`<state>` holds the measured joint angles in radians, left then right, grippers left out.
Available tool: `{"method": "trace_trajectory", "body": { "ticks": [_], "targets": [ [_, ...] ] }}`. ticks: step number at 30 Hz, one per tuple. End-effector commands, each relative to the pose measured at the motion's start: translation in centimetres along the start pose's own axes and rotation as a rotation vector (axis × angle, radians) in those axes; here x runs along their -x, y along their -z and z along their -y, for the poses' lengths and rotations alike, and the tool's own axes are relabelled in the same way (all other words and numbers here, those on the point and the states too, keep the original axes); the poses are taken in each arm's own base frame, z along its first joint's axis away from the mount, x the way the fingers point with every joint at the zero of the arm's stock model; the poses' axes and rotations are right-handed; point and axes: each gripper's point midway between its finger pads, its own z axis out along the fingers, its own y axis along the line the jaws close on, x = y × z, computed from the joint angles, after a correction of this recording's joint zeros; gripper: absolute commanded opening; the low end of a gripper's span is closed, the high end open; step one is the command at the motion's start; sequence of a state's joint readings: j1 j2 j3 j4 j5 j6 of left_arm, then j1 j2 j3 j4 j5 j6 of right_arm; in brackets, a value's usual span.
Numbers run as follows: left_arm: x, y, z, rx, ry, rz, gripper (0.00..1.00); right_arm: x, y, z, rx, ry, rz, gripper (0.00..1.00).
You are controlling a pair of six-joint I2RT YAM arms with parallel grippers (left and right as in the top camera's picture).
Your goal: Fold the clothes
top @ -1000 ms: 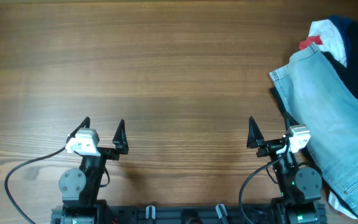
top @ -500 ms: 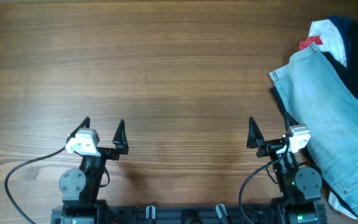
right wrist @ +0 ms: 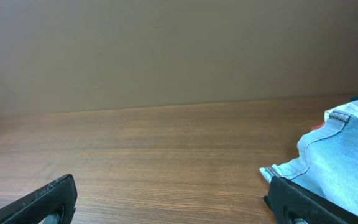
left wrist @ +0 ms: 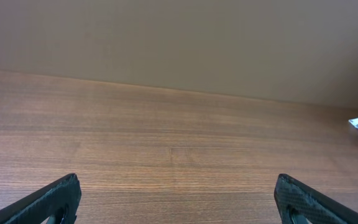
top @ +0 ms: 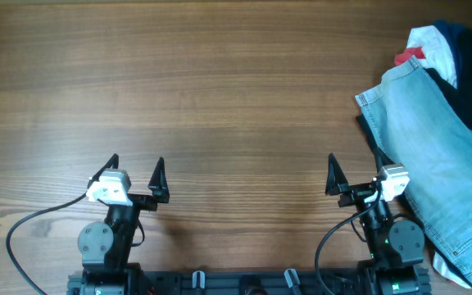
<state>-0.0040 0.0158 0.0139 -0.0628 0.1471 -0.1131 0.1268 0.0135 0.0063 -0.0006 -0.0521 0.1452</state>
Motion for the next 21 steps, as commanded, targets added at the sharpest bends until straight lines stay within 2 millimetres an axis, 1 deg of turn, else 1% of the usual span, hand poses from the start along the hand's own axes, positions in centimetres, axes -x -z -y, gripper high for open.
{"method": "trace_trajectory", "body": {
  "ticks": [1,4,7,9,11,13,15,18,21],
  "targets": [
    [-0.4,-0.1,-0.2,0.007,0.001,-0.01,1.0,0.2,0.1,-0.1,0.01,-0.014,0.009,1.0],
    [-0.5,-0.1,-0.2,0.007,0.002,-0.012,1.0,0.2,0.1,-0.1,0.011,-0.021,0.009,1.0],
    [-0.4,-0.1,-0.2,0.007,0.077,-0.01,1.0,0.2,0.1,-0.3,0.019,-0.148,0.007,1.0],
    [-0.3,-0.1,-0.2,0.007,0.16,-0.006,1.0,0.2,0.1,-1.0,0.062,-0.175,0.001,1.0],
    [-0.3,-0.1,-0.2,0.004,0.195,-0.006,1.0,0.1,0.1,-1.5,0.089,-0.173,-0.011,1.0],
    [-0.3,-0.1,0.4,-0.026,0.211,-0.015,1.0,-0.3,0.1,-2.0,0.117,-0.172,-0.04,1.0],
    [0.0,0.1,0.6,-0.032,0.212,-0.02,1.0,-0.6,0.2,-2.1,0.119,-0.177,-0.071,1.0],
    [1.1,0.3,0.8,-0.034,0.21,-0.013,1.0,-0.7,0.2,-2.2,0.11,-0.182,-0.122,1.0],
    [2.1,0.7,1.1,-0.025,0.216,-0.046,1.0,0.1,0.1,-2.3,0.098,-0.188,-0.17,1.0]
  ]
}}
